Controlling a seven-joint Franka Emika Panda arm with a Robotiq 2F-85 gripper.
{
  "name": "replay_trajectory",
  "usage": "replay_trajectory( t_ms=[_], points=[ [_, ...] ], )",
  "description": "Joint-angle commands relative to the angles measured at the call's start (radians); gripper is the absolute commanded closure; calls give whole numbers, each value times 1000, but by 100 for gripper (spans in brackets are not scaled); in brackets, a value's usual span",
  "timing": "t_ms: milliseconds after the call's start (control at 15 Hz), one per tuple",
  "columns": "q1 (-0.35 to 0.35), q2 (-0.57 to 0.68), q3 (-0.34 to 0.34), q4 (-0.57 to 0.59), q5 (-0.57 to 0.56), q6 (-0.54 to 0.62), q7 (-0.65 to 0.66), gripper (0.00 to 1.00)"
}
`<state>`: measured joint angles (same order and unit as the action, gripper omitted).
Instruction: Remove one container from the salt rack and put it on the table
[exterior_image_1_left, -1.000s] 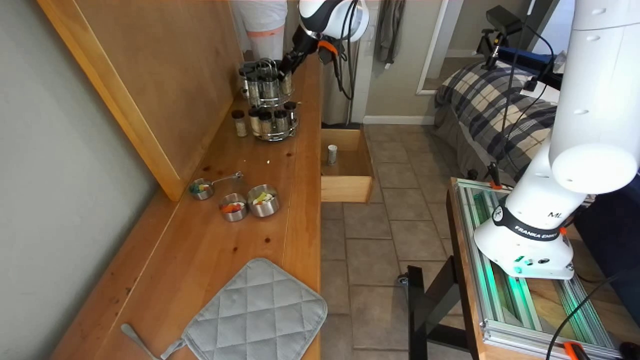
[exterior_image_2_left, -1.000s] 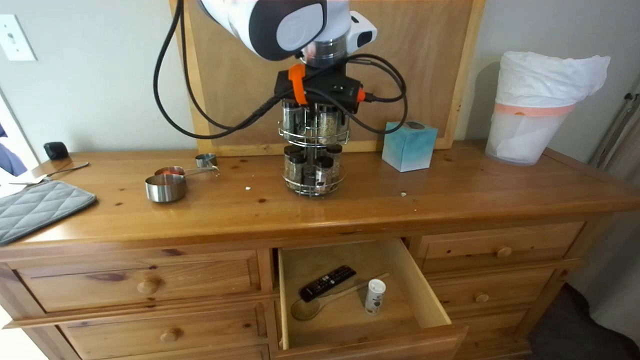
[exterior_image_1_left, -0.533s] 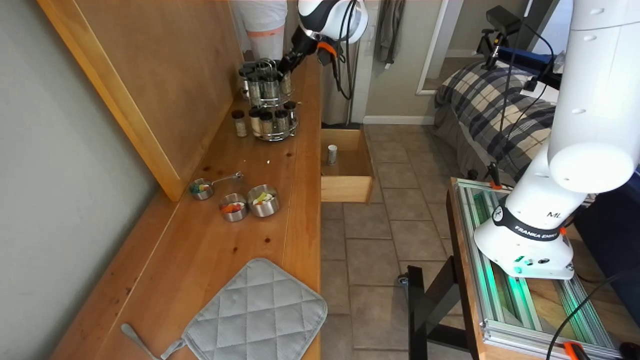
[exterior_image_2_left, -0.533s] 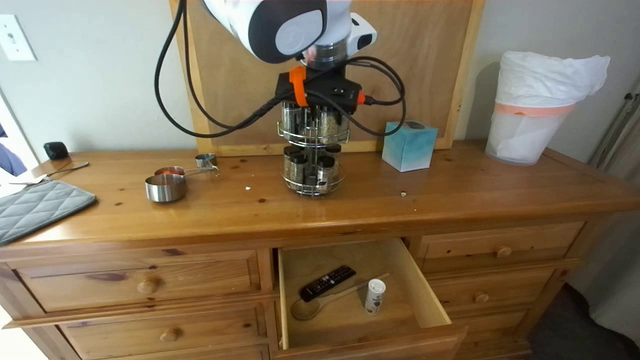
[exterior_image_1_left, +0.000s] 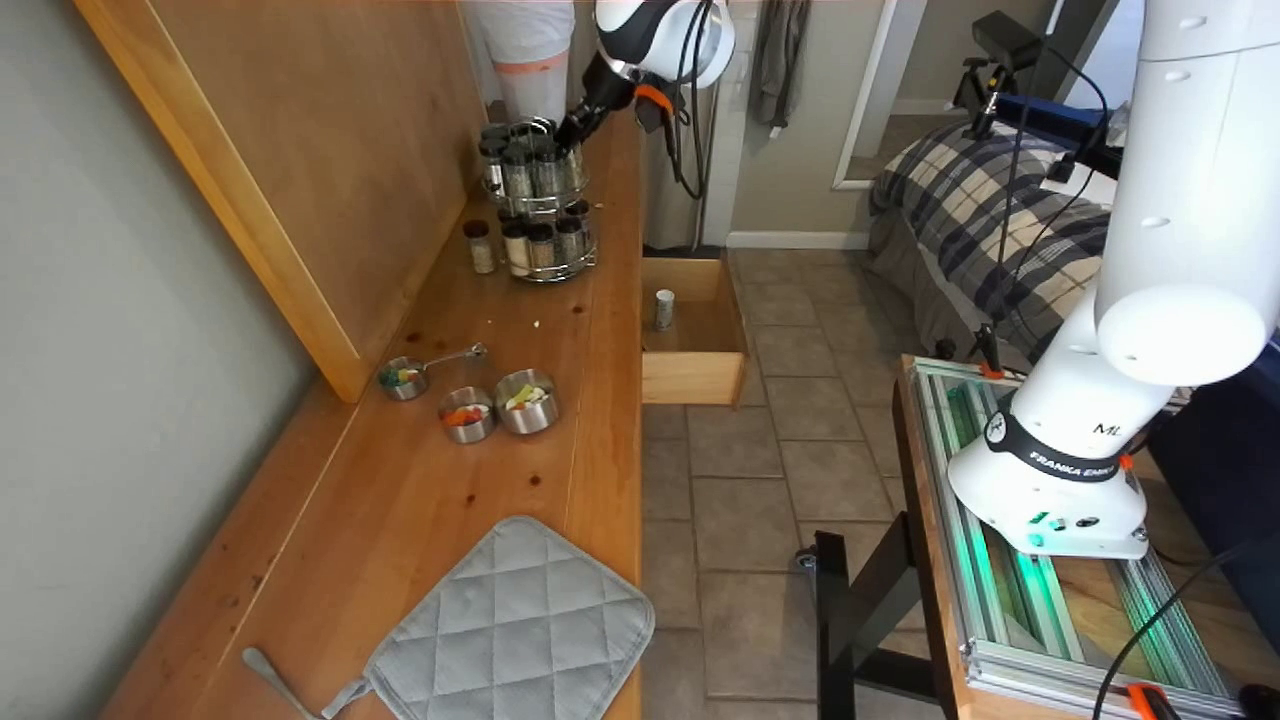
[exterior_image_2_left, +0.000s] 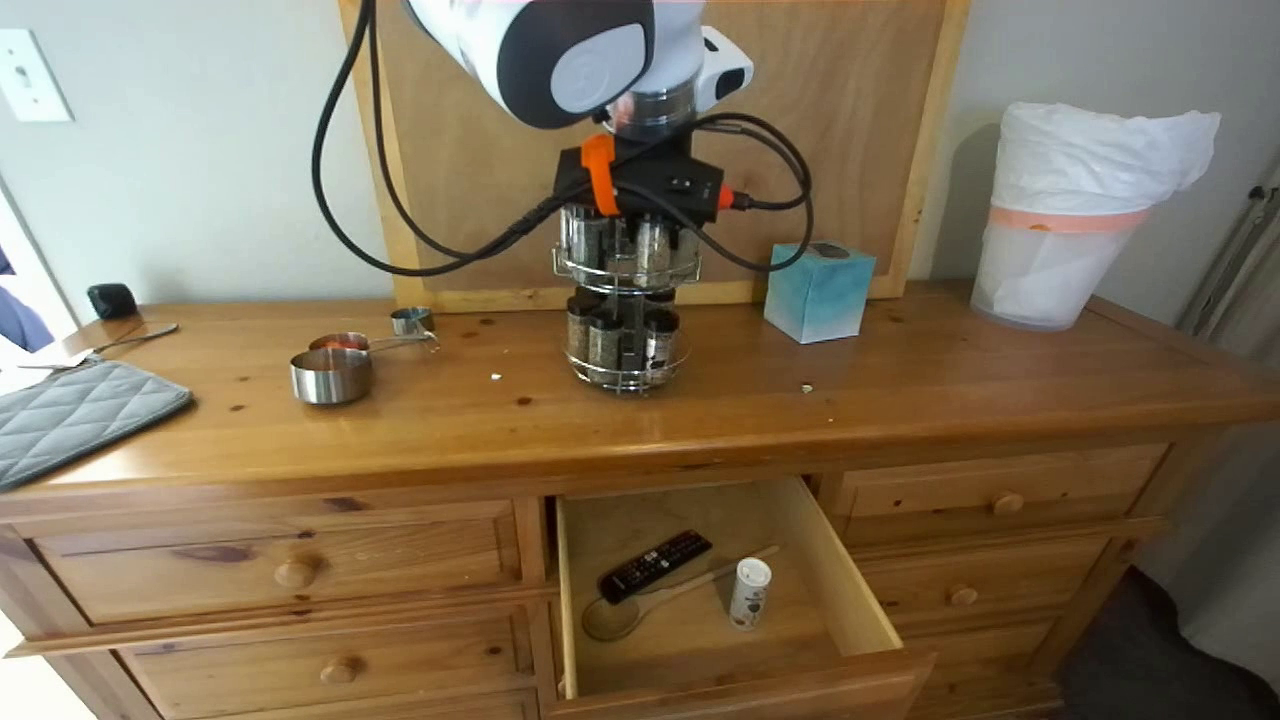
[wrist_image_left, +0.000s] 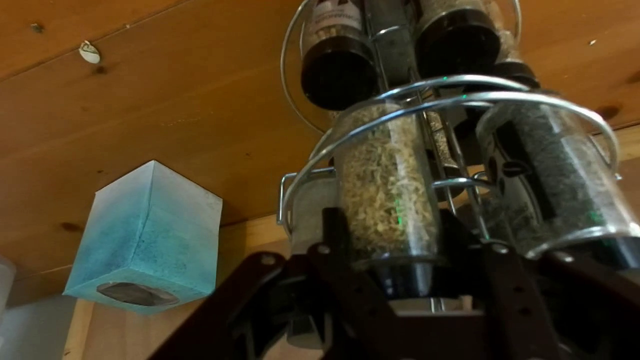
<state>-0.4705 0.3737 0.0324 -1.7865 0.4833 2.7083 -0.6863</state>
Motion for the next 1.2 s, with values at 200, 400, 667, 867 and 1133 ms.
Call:
replay_trajectory(
  t_ms=[200,400,667,867,1133],
  points=[
    [-21,-31,9,-4,34,1,-31,76],
    [-22,-58,7,-14,40,-5,-35,76],
    [-32,-71,20,-9,88,-4,-71,76],
    [-44,-77,29,-14,123,-13,-95,76],
    [-51,-120,28,-52,143,-4,-110,76]
  ],
)
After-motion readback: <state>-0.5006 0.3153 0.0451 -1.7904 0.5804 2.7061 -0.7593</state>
